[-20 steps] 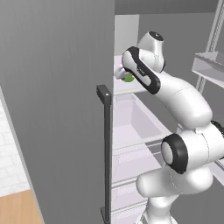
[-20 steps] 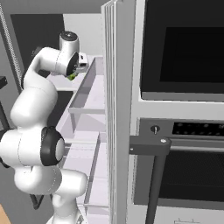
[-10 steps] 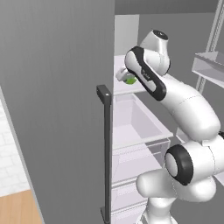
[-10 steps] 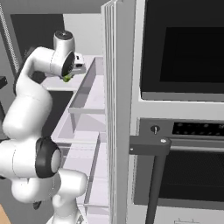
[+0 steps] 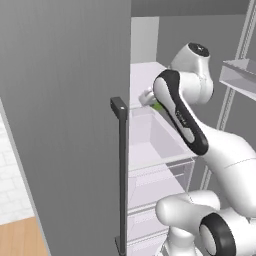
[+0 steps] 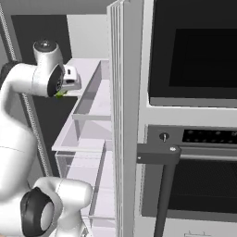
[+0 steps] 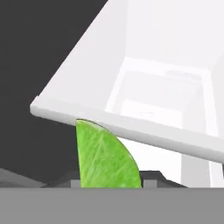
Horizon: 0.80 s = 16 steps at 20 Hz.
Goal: Grab a lemon wedge from the fridge and one ice cube from the ice bowl, and put them in the glass of lemonade.
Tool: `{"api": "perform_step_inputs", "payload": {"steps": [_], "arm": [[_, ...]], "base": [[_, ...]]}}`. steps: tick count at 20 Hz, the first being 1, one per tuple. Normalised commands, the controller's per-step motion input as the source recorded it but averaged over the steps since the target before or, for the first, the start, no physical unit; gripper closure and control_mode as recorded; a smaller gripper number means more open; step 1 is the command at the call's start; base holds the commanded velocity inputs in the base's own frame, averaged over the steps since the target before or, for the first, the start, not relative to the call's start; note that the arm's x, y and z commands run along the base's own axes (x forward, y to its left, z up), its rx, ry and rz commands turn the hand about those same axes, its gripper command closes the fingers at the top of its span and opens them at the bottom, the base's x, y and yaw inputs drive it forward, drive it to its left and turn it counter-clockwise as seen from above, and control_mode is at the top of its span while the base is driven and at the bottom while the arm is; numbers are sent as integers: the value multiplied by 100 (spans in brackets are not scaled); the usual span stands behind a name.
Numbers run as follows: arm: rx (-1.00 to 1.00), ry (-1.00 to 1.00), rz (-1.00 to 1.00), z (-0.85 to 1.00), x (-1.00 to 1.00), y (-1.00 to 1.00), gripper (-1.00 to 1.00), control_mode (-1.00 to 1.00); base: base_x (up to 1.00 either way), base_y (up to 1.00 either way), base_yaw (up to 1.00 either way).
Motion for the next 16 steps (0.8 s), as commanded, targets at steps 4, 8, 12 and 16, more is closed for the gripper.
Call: {"api": "perform_step_inputs", "payload": {"steps": [4, 8, 12, 16], "arm": [[0, 0, -18, 0, -99, 0, 100, -100], [0, 0, -19, 0, -88, 0, 100, -100], [2, 0, -14, -8, -78, 0, 100, -100], [5, 0, -11, -2, -85, -4, 100, -100]], "base": [[0, 0, 0], [0, 0, 0], [0, 0, 0], [0, 0, 0]]}}
